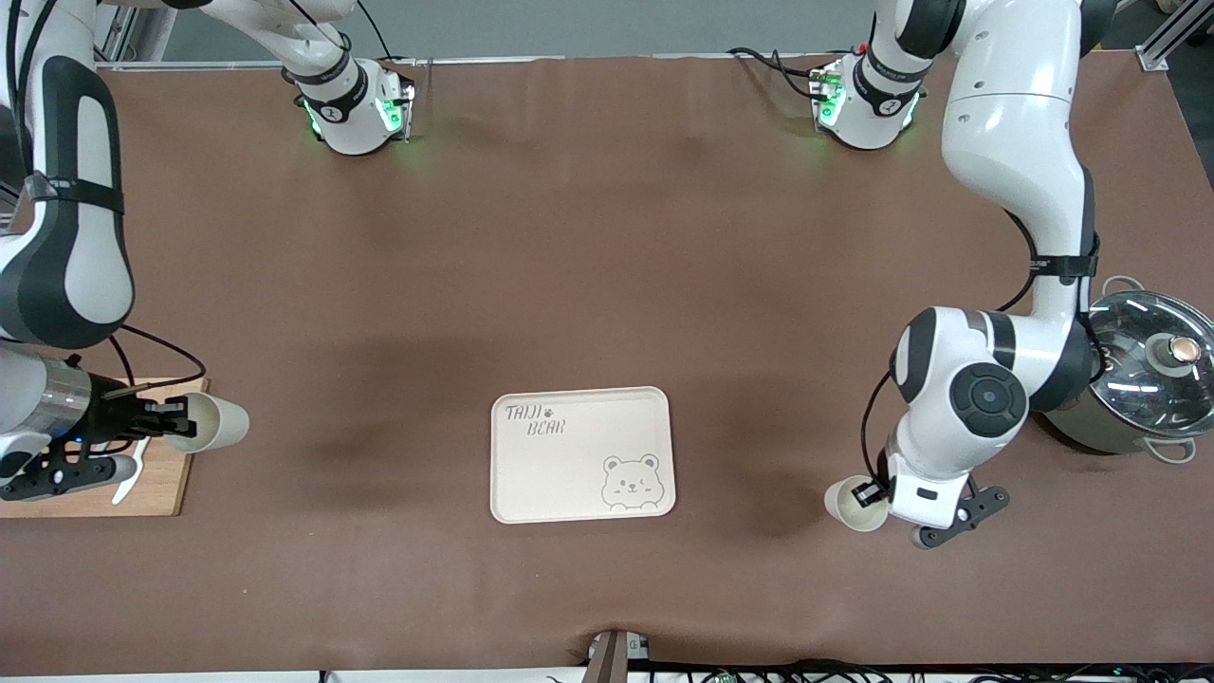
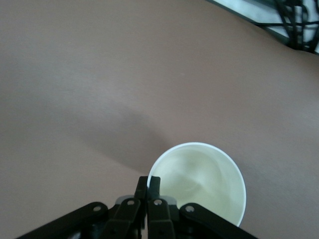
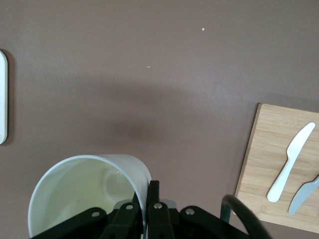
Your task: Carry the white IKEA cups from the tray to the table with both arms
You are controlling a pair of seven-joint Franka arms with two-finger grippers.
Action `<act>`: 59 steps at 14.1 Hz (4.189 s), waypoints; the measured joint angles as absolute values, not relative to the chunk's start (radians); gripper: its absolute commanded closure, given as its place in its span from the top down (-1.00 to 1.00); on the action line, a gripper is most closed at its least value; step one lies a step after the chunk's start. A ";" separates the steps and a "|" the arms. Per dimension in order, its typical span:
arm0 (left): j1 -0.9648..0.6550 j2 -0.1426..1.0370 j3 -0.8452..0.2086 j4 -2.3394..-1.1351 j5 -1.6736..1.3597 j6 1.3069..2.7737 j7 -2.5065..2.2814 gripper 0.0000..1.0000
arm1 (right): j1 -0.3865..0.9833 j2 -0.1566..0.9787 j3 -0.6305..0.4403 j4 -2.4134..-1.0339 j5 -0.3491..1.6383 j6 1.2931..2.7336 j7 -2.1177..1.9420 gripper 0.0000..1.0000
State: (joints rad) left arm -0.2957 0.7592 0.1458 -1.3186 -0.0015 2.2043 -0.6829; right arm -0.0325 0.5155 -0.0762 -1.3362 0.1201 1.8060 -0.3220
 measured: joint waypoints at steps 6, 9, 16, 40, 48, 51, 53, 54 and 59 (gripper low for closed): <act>-0.240 0.774 0.147 -1.352 0.048 2.204 -0.672 -1.00 | -0.033 0.572 -0.070 -1.360 0.120 1.896 -0.324 -1.00; -0.225 0.802 0.147 -1.355 0.068 2.257 -0.671 -1.00 | -0.034 0.616 -0.071 -1.377 0.120 1.985 -0.324 -1.00; -0.203 0.823 0.147 -1.356 0.069 2.310 -0.670 0.44 | -0.033 0.693 -0.066 -1.410 0.120 2.125 -0.325 -1.00; -0.157 0.427 0.135 -1.331 -0.015 1.839 -0.205 1.00 | -0.019 0.795 -0.046 -1.447 0.120 2.333 -0.325 1.00; -0.162 0.275 0.102 -1.331 -0.015 1.630 -0.192 1.00 | -0.019 0.701 -0.047 -1.336 0.120 2.019 -0.324 1.00; -0.163 0.241 0.094 -1.332 -0.015 1.614 -0.192 1.00 | -0.020 0.616 -0.054 -1.329 0.120 1.888 -0.324 1.00; -0.162 0.235 0.093 -1.332 -0.015 1.600 -0.192 1.00 | -0.020 0.565 -0.058 -1.329 0.120 1.810 -0.323 1.00; -0.162 0.235 0.093 -1.332 -0.015 1.599 -0.192 1.00 | -0.020 0.542 -0.059 -1.328 0.120 1.776 -0.318 1.00; -0.160 0.231 0.092 -1.318 -0.015 1.587 -0.192 1.00 | -0.019 0.414 -0.059 -1.325 0.107 1.619 -0.276 1.00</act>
